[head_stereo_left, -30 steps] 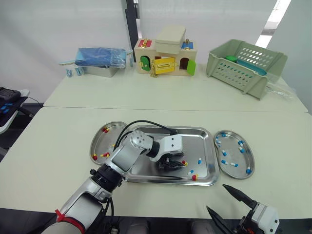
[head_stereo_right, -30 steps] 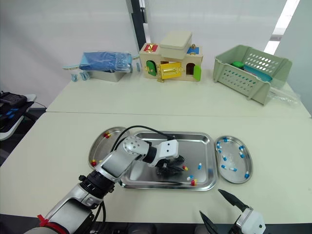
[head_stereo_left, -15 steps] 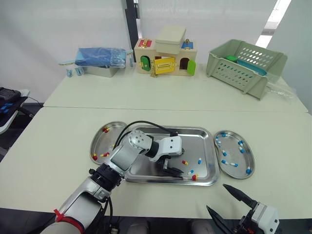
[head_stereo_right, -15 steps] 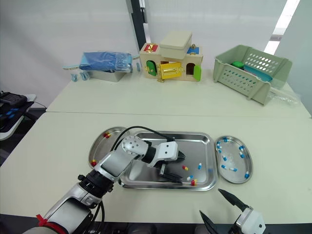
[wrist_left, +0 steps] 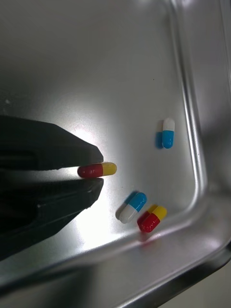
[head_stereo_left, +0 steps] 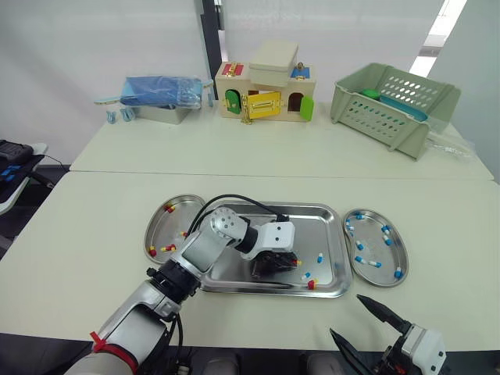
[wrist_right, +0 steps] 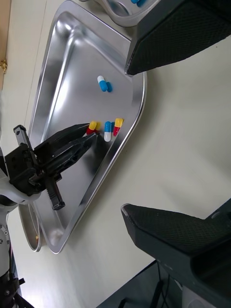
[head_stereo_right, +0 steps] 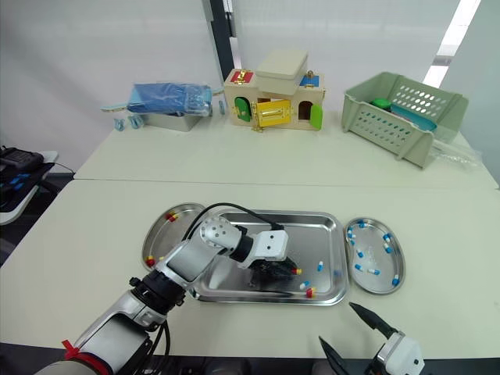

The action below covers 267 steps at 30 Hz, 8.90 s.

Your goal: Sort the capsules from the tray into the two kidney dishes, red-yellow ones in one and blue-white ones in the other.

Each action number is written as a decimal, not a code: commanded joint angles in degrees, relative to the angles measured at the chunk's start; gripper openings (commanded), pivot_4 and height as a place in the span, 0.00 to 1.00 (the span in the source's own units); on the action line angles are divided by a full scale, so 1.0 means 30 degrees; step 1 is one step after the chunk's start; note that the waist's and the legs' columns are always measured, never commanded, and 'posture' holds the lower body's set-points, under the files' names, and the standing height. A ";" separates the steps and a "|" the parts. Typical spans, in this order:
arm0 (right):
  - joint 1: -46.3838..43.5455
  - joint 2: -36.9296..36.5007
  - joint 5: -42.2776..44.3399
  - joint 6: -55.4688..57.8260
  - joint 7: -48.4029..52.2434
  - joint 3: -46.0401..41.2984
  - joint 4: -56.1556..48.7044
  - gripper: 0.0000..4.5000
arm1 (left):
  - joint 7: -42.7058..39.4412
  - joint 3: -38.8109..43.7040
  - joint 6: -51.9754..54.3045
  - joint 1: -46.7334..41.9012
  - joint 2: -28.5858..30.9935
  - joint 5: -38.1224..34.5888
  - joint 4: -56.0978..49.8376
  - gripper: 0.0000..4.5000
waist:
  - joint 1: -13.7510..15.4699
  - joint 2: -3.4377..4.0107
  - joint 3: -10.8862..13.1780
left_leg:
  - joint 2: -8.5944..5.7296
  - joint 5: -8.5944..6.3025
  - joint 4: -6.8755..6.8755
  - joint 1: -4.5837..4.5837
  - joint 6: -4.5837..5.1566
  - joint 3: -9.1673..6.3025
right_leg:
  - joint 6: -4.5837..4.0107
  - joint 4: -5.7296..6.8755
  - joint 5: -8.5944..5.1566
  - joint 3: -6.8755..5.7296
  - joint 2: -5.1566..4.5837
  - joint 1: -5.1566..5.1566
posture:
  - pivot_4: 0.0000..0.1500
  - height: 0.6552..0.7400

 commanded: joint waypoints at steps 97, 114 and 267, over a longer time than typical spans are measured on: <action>-0.7722 -1.0495 0.6389 1.1692 0.7528 -1.1909 0.7187 1.00 | 0.2186 2.1228 0.1499 1.4185 1.3681 -0.6383 0.2272 0.99 | -0.0047 -0.0023 0.0005 | 0.0026 -0.0003 -0.0074 0.0028 0.0004 0.0063 | -0.0005 -0.0014 0.0000 0.0025 -0.0016 -0.0024 | 1.00 1.00; -1.1315 -1.0918 0.3836 1.2841 0.8335 -1.0217 0.9414 1.00 | 0.2280 2.2429 0.1601 1.6213 1.2059 -0.7925 -0.0672 0.99 | -0.0242 -0.0020 0.0006 | 0.0030 -0.0002 -0.0084 0.0028 0.0003 0.0071 | -0.0005 -0.0010 0.0000 0.0032 -0.0016 -0.0034 | 1.00 1.00; -2.9060 -0.3693 -0.8944 0.8478 1.5733 1.1616 0.9019 0.00 | 0.5772 1.0435 -1.5272 2.6751 0.1003 -0.9879 -1.1082 1.00 | -0.0224 0.0043 -0.0007 | 0.0014 -0.0005 -0.0094 -0.0004 0.0001 0.0057 | -0.0003 -0.0085 0.0003 0.0013 -0.0036 -0.0044 | 1.00 1.00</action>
